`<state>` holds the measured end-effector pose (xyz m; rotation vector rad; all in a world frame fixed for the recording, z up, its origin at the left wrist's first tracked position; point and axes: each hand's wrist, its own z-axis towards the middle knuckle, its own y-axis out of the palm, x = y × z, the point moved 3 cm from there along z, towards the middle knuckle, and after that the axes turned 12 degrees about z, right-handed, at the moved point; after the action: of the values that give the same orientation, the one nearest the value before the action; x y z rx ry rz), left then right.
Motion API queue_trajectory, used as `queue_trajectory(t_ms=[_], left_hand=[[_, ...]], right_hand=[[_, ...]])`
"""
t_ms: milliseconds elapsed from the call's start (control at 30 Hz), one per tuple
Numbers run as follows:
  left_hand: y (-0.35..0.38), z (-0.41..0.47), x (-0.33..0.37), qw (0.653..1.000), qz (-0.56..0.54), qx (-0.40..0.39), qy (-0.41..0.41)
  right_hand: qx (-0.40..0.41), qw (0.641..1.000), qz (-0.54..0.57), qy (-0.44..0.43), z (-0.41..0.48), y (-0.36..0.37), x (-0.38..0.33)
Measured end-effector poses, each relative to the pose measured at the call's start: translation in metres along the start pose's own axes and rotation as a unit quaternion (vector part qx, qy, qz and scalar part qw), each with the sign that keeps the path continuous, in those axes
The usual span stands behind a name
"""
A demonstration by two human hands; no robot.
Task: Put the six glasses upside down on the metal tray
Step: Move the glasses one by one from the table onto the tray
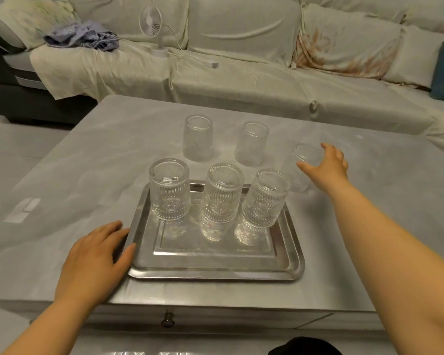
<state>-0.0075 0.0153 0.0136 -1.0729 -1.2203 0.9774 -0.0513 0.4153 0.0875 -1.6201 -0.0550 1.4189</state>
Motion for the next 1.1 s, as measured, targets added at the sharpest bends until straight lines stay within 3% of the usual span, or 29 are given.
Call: queue_trajectory(t_ms=[300,700,967,1100], left_hand=[[0.004,0.003,-0.003,1.000,0.004,-0.008,-0.008],[0.008,0.006,-0.005,1.000,0.015,0.000,-0.005],[0.006,0.001,-0.005,1.000,0.000,0.007,0.003],[0.003,-0.001,-0.004,1.000,-0.007,0.001,0.009]], right_hand=[[-0.020,0.998,0.026,0.046,0.021,0.022,0.004],[-0.019,0.999,0.030,0.027,0.027,0.012,0.001],[-0.020,0.999,0.024,-0.034,-0.018,-0.022,0.005],[-0.076,0.995,-0.014,-0.062,-0.040,-0.057,-0.007]])
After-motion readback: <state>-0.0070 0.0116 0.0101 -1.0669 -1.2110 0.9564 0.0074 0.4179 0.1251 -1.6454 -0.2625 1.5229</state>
